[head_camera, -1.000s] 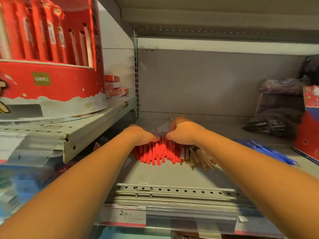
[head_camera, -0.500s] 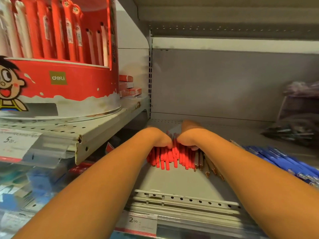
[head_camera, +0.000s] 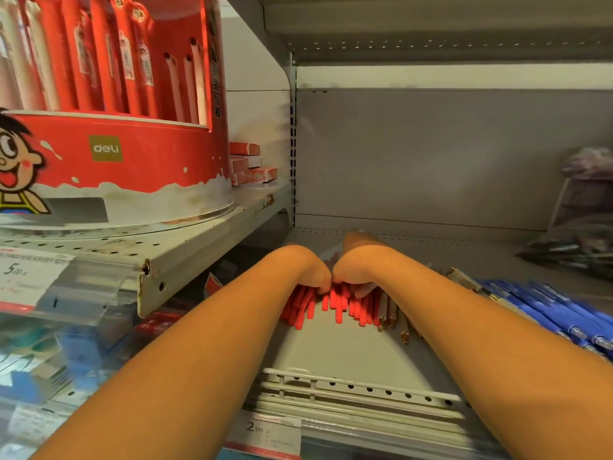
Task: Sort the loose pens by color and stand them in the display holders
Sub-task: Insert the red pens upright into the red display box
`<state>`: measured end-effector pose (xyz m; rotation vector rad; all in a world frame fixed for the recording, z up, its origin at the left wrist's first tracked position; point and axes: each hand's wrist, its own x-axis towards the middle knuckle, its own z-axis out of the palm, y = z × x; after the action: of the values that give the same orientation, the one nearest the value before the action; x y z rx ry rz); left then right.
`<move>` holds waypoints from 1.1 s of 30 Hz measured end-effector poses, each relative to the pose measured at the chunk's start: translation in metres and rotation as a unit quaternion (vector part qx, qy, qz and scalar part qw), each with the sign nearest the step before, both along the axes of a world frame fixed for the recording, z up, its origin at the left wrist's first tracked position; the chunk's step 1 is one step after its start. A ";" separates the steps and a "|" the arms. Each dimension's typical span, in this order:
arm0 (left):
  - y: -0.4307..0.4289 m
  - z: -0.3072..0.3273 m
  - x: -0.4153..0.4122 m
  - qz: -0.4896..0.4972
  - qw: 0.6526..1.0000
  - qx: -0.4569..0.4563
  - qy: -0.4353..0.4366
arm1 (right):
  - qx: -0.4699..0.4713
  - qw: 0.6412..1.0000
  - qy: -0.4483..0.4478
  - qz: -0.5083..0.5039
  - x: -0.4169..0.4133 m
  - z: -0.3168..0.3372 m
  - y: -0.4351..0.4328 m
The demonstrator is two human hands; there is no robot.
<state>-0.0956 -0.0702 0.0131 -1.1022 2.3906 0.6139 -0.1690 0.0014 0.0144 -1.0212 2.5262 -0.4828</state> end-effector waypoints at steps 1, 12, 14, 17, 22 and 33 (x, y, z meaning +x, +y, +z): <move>0.000 -0.001 0.000 0.001 1.000 -0.013 0.003 | 0.000 1.000 -0.005 0.002 0.000 0.001 0.001; -0.005 -0.002 0.003 -0.017 0.990 -0.131 0.039 | -0.096 0.995 -0.002 -0.012 -0.006 0.007 0.010; -0.010 -0.005 0.004 -0.002 0.988 -0.142 0.067 | -0.107 0.994 -0.007 -0.020 -0.006 0.007 0.011; -0.019 -0.011 0.006 0.039 0.978 -0.140 0.147 | -0.115 0.993 -0.020 -0.032 -0.007 0.008 0.014; -0.024 -0.012 0.010 0.109 0.946 -0.076 0.295 | -0.170 0.982 -0.036 -0.072 -0.011 0.011 0.019; 0.023 0.022 0.012 0.046 0.787 0.043 0.613 | -0.503 0.814 -0.269 -0.108 0.006 0.038 0.061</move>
<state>-0.0839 -0.0473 0.0356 -0.8569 3.2366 1.9200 -0.1632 0.0621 0.0520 -0.6905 1.7776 -1.9877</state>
